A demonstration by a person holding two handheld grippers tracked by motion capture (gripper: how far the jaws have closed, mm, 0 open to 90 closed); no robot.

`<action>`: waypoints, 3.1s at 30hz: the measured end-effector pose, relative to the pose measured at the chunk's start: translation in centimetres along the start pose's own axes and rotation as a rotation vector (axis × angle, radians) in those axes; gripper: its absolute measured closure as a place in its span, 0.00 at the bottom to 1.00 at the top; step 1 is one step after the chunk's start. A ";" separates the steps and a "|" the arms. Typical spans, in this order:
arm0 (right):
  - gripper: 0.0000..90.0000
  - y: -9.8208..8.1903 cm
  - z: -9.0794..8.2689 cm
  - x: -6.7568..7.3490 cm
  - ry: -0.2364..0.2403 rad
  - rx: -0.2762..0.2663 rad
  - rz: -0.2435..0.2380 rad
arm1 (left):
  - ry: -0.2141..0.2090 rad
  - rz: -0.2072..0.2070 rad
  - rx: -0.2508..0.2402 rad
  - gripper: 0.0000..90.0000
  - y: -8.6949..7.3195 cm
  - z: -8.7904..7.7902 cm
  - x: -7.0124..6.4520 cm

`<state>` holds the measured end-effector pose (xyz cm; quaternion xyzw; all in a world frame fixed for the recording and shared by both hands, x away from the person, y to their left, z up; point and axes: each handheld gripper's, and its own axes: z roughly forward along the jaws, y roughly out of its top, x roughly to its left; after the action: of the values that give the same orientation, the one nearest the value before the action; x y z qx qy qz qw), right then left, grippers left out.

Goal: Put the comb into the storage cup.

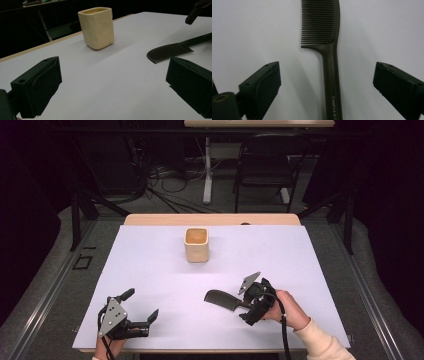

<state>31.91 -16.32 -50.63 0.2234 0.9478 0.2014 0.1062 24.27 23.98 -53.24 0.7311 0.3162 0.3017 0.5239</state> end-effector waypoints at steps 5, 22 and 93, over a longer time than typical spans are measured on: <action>0.23 0.7 0.0 0.2 -0.033 0.017 -0.051 | 0.007 0.003 -0.002 0.00 0.0 -0.1 0.1; 0.72 2.3 1.8 -0.3 -0.009 0.152 -0.173 | 0.004 0.002 0.001 0.00 0.0 0.0 0.0; 0.79 1.9 -0.8 -1.4 0.024 0.053 -0.064 | -0.014 0.008 0.008 0.00 0.0 0.1 -0.1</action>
<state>33.67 -15.69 -48.94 0.1931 0.9607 0.1753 0.0954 24.28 23.91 -53.29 0.7365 0.3107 0.2975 0.5220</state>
